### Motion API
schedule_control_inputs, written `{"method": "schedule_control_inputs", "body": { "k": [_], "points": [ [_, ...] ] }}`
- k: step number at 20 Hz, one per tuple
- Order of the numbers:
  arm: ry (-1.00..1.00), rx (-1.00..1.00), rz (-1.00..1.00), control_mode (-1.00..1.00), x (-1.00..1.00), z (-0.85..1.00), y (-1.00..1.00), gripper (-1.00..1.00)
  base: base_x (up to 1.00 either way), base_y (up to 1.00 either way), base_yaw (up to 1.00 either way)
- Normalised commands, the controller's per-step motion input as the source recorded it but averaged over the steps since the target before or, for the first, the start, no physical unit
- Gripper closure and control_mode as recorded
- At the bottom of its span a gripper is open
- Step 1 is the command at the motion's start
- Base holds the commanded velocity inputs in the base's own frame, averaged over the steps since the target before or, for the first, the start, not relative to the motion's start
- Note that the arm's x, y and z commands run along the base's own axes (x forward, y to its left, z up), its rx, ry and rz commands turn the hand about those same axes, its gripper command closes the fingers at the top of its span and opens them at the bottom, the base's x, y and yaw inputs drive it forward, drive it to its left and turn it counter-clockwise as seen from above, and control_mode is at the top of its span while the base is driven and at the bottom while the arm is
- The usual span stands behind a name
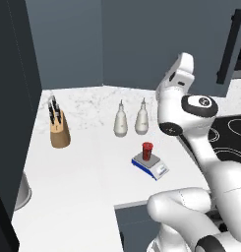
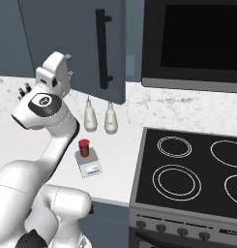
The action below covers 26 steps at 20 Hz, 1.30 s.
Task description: Pick the yogurt and place it on the digital scale for weighing, and close the cabinet.
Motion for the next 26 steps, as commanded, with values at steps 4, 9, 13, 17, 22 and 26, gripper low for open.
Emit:
{"method": "schedule_control_inputs", "body": {
  "k": [4,9,13,17,22,26],
  "points": [
    [0.02,0.03,0.06,-1.00,0.71,0.00,-0.44,-1.00,0.00,0.00,0.00],
    [0.03,0.01,0.04,-1.00,0.73,0.00,-0.31,-1.00,0.00,0.00,0.00],
    [0.02,0.00,0.01,-1.00,0.75,0.00,-0.21,-1.00,0.00,0.00,0.00],
    [0.00,0.00,0.00,-1.00,0.78,0.00,-0.17,-1.00,0.00,0.00,0.00],
    [0.00,0.00,0.00,-1.00,0.43,-0.05,-0.15,-1.00,0.00,0.00,0.00],
    [0.00,0.00,0.00,-1.00,0.00,-0.15,-0.31,-1.00,0.00,0.00,0.00]
  ]
}}
